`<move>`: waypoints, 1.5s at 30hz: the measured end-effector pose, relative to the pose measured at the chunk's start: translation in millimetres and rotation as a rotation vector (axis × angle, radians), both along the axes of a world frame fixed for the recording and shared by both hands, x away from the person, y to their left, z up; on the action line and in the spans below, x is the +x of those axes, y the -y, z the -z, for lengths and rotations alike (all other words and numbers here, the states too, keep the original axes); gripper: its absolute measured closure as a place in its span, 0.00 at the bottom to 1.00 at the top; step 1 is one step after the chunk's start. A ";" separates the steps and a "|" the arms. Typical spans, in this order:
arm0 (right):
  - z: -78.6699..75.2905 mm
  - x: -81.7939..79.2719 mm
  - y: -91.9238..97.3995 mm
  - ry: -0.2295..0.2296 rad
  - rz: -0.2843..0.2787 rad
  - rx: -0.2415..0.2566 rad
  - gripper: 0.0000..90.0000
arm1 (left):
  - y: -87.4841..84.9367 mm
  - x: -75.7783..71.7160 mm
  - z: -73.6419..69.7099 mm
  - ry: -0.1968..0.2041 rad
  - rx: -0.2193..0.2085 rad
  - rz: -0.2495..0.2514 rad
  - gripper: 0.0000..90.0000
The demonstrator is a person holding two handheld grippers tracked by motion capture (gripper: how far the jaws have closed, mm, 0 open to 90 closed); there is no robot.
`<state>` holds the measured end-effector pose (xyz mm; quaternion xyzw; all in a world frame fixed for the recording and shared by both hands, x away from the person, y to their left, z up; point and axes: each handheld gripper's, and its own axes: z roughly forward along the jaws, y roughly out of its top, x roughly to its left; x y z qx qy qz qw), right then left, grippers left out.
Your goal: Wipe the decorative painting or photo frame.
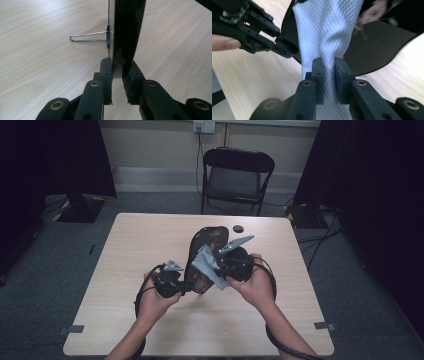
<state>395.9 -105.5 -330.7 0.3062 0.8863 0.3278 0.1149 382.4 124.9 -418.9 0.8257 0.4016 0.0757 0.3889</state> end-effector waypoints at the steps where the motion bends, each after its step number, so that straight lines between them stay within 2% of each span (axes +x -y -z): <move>1: 3.6 -0.4 -2.3 -0.006 -0.004 -0.001 0.89 | 0.4 -0.1 0.2 0.002 -0.002 -0.005 0.87; 4: 15.5 -0.2 -6.0 -0.025 -0.009 -0.024 0.89 | 0.1 0.2 -0.3 0.003 0.004 0.004 0.87; 7: 24.8 -0.4 -6.9 -0.042 -0.007 -0.025 0.89 | -0.1 0.0 0.0 0.002 0.002 0.002 0.87; 8: 34.5 -1.2 -7.7 -0.055 -0.010 -0.033 0.89 | 0.1 0.0 0.1 0.003 0.001 -0.002 0.87; 10: 37.7 -1.4 -7.9 -0.060 -0.009 -0.038 0.89 | 0.2 0.0 0.1 0.003 0.001 -0.002 0.87; 13: 54.2 -0.8 -7.0 -0.089 -0.004 -0.046 0.89 | 0.1 0.3 0.0 0.001 0.000 -0.003 0.87; 19: 69.2 -0.6 -4.7 -0.118 0.006 -0.046 0.89 | -0.1 0.5 -0.1 -0.001 -0.001 -0.006 0.87; 24: 91.0 -1.1 -1.2 -0.156 0.020 -0.079 0.89 | -0.2 0.5 -0.1 -0.001 0.000 -0.006 0.87; 34: 120.4 -4.7 3.9 -0.209 0.032 -0.107 0.89 | 0.2 0.2 -0.2 0.000 0.002 -0.004 0.87; 40: 130.7 -6.5 5.2 -0.226 0.033 -0.115 0.89 | 0.3 0.0 -0.1 0.001 0.002 -0.006 0.87; 45: 121.6 -7.0 8.8 -0.210 0.033 -0.108 0.89 | 0.3 0.2 -0.1 0.001 0.002 -0.005 0.87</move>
